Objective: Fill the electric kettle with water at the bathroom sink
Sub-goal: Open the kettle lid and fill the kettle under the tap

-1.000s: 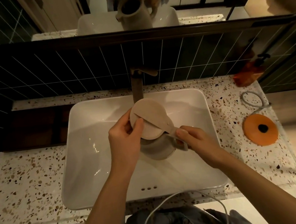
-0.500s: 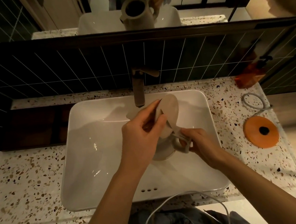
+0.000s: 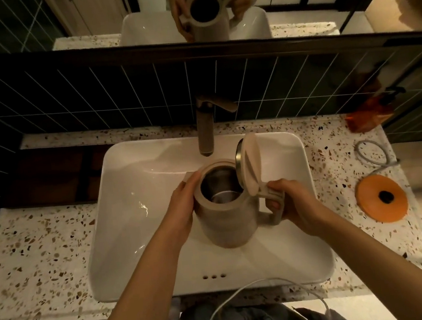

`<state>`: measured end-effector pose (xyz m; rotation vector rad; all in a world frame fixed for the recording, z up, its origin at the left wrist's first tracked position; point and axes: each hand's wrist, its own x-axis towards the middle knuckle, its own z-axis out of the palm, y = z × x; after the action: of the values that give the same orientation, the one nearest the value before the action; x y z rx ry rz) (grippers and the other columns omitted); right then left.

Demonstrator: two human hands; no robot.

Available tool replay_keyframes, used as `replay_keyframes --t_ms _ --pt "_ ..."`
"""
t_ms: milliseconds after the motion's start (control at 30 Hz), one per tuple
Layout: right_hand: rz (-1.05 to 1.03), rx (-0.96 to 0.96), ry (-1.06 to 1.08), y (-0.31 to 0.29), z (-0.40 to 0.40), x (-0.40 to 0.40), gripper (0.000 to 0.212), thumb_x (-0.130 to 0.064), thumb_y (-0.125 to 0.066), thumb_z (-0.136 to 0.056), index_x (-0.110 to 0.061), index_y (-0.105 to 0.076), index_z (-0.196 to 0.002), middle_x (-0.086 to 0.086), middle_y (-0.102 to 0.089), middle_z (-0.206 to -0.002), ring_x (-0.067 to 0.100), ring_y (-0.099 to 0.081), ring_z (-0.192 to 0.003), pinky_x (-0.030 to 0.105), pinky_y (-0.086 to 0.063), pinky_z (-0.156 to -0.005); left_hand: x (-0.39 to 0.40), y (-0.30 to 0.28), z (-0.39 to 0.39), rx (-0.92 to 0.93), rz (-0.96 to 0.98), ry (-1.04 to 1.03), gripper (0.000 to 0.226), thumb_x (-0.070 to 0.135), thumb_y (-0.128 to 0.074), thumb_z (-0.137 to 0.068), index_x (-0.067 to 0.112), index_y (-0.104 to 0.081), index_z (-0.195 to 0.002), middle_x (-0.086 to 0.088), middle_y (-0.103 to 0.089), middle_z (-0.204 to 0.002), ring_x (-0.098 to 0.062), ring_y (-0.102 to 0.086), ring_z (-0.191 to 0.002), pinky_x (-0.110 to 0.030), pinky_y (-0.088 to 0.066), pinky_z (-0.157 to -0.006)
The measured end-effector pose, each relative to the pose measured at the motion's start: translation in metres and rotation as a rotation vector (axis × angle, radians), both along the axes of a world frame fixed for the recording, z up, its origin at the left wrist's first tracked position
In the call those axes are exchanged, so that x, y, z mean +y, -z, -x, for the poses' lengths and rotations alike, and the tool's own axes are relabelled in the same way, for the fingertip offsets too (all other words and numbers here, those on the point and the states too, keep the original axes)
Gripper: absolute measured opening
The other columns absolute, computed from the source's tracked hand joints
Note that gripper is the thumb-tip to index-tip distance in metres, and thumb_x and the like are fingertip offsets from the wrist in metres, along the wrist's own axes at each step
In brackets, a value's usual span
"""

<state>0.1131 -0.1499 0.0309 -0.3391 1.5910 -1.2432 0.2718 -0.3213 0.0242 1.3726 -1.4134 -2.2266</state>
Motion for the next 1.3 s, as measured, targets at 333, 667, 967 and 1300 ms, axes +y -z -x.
replay_keyframes --t_ms 333,667,967,1300 --pt "-0.163 -0.186 0.094 0.027 0.023 -0.037 0.041 -0.034 -0.046 -0.089 -0.022 -0.051 -0.051 0.0 -0.044 -0.052 0.016 -0.04 -0.057 0.043 -0.036 -0.08 -0.028 0.029 0.037 -0.154 -0.085 -0.055 0.033 0.043 -0.049 -0.093 0.023 -0.069 -0.111 0.0 -0.071 -0.113 -0.016 -0.059 -0.111 -0.033 -0.042 -0.101" --pt "-0.149 -0.164 0.131 0.035 0.031 -0.068 0.038 -0.048 -0.05 -0.089 -0.02 -0.053 -0.063 0.002 -0.042 -0.055 0.013 -0.042 -0.054 0.043 -0.036 -0.081 -0.059 0.031 0.059 -0.142 -0.027 -0.112 0.04 0.044 -0.06 -0.084 0.018 -0.069 -0.113 0.0 -0.075 -0.103 -0.017 -0.066 -0.101 -0.031 -0.05 -0.084" --pt "-0.071 0.026 0.168 0.062 0.034 -0.07 0.037 -0.039 -0.051 -0.088 -0.017 -0.055 -0.058 0.003 -0.042 -0.052 0.013 -0.041 -0.053 0.036 -0.032 -0.066 -0.055 0.046 0.058 -0.191 0.141 -0.113 0.048 0.051 -0.044 -0.093 0.018 -0.06 -0.124 -0.004 -0.066 -0.12 -0.021 -0.059 -0.11 -0.041 -0.044 -0.102" --pt "-0.016 0.113 0.23 0.083 0.031 -0.076 0.039 -0.027 -0.056 -0.087 0.008 -0.063 -0.074 0.006 -0.044 -0.051 0.014 -0.041 -0.053 0.033 -0.034 -0.061 -0.056 0.059 0.045 -0.2 0.169 -0.16 0.031 0.038 -0.044 -0.097 0.02 -0.064 -0.082 -0.006 -0.065 -0.089 -0.019 -0.057 -0.088 -0.034 -0.045 -0.081"
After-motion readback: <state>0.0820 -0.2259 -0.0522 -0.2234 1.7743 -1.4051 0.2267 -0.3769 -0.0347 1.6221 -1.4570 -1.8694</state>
